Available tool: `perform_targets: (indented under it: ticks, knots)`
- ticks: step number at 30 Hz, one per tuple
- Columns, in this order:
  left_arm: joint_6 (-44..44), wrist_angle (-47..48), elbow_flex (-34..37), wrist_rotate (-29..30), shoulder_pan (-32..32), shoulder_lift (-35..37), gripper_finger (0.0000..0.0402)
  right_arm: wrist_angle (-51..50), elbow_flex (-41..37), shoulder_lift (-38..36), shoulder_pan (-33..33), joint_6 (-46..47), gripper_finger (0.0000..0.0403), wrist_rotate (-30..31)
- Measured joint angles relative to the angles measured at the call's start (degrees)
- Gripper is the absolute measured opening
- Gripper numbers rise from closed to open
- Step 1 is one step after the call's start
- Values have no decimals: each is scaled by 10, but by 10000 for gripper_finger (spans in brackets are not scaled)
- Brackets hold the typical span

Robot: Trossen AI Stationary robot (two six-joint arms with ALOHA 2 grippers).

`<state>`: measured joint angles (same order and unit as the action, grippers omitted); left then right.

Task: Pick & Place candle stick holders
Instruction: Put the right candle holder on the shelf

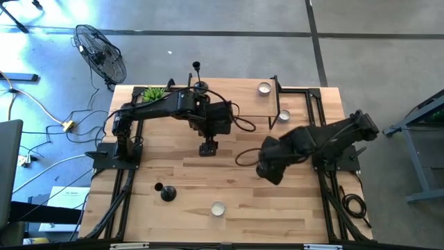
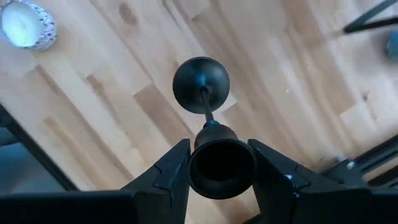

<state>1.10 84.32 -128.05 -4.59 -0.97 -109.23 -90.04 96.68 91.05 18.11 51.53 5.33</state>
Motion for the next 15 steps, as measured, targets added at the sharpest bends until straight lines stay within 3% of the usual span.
perform_targets:
  ticks: [8,15]
  knots:
    - [19,-130,75,-85,3,0,294,30,0,0,-46,-127,131,61]
    - [42,-230,118,-111,2,-1,294,33,0,0,-55,-185,131,92]
